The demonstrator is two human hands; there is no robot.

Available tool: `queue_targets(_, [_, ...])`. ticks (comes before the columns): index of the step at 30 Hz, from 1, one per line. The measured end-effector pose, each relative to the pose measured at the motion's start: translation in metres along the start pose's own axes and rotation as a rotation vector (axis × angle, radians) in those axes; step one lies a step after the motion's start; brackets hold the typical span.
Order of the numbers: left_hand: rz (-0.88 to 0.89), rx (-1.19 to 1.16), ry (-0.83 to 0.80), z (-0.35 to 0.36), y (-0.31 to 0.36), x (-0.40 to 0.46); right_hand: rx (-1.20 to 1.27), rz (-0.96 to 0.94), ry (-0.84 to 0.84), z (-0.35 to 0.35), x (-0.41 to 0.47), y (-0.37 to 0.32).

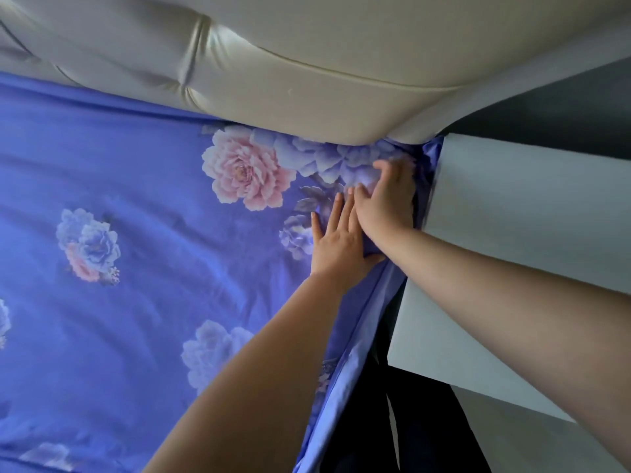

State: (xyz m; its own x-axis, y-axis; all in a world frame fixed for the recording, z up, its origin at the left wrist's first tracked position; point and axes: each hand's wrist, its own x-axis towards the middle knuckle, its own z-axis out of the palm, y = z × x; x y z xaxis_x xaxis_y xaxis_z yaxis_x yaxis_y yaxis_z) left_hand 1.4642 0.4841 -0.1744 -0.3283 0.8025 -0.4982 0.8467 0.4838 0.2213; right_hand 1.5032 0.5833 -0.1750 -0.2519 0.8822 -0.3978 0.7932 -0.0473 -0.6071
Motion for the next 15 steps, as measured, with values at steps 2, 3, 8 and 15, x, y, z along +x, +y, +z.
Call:
queue_targets(2, [0.028,-0.018,0.026,0.004,-0.008,-0.007,-0.250,-0.240,-0.189,0.003,-0.001,0.010])
queue_targets(3, [0.053,-0.037,0.034,0.004,-0.012,-0.011,-0.318,-0.259,-0.255,0.006,0.011,0.013])
queue_targets(8, [0.003,-0.176,0.309,0.000,-0.035,-0.037,-0.125,0.259,-0.271,0.003,0.079,0.007])
queue_targets(15, [-0.861,-0.411,0.188,0.003,-0.092,-0.077,-0.472,-0.626,-0.275,0.034,-0.051,-0.027])
